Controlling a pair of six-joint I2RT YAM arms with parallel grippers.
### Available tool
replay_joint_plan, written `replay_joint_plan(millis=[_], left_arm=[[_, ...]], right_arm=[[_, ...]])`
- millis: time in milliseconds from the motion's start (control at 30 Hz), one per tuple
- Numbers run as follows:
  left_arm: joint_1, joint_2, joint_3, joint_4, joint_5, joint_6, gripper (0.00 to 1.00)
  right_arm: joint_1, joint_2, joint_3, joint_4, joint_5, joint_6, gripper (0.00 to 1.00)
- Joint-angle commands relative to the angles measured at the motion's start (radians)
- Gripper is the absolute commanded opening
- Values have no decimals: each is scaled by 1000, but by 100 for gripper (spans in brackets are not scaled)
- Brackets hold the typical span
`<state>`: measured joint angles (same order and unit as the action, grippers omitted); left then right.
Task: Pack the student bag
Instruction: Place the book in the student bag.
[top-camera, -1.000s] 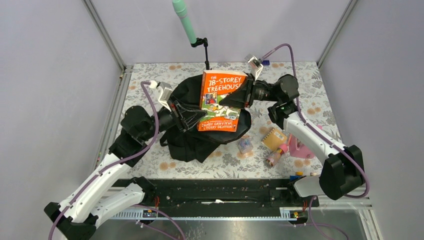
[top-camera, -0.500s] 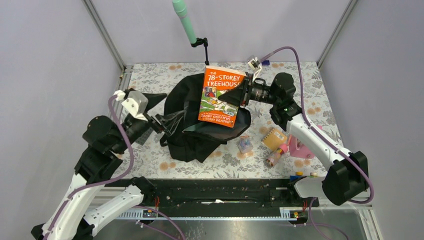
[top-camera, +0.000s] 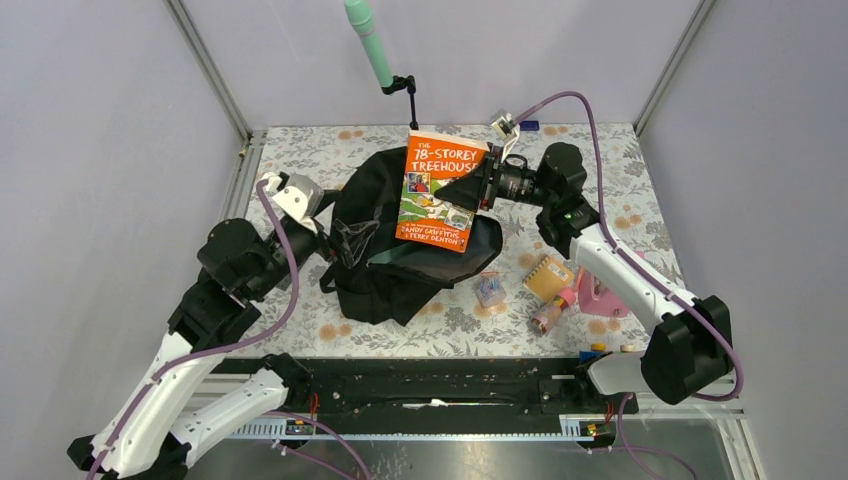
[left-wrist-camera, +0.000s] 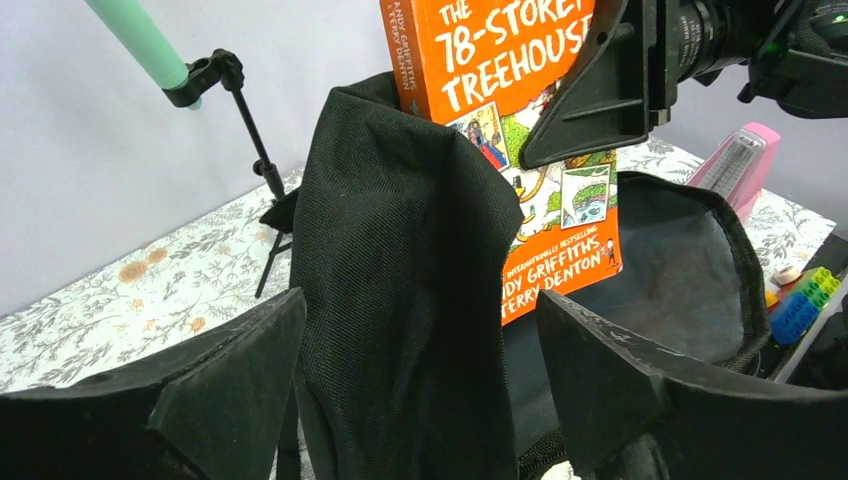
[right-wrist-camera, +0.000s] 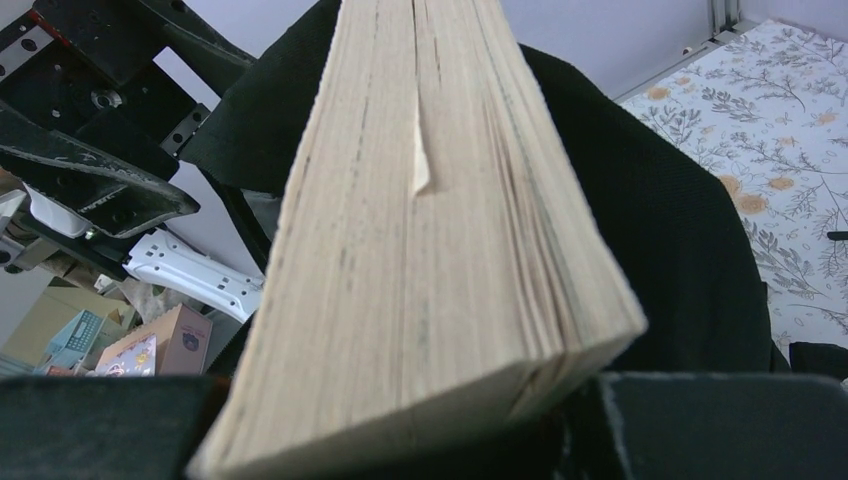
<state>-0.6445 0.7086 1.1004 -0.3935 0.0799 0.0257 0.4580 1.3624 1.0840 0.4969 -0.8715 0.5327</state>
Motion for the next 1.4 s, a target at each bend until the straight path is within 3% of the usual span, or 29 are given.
replay_joint_plan(millis=[0,167,233,400,533,733,1033,1200,1367], left_arm=[[-1,-3,-11,74,44,-15,85],[-1,58,-2,82,10,24,85],[-3,95,9,83,-20,37,80],[-6,156,64,46,-187,52,22],[-6,133,45,83,-141,48,2],[-5,118,42,94,-135,10,0],[-5,91,35,111,-85,21,0],[-4,91,30,114,-90,29,0],[-2,82,23,124,-141,34,0]], right_arm=[[-1,-16,74,59,27,-33,0],[-1,-18,86,32,25,-66,0],[-1,-33,95,-9,27,-108,0],[2,-105,106,-142,-5,-286,0],[12,-157,82,-209,-47,-479,0],[22,-159,87,-178,-140,-627,0],[67,-2,242,-311,-266,-792,0],[140,75,307,-514,-204,-971,0],[157,69,208,-561,-128,-995,0]])
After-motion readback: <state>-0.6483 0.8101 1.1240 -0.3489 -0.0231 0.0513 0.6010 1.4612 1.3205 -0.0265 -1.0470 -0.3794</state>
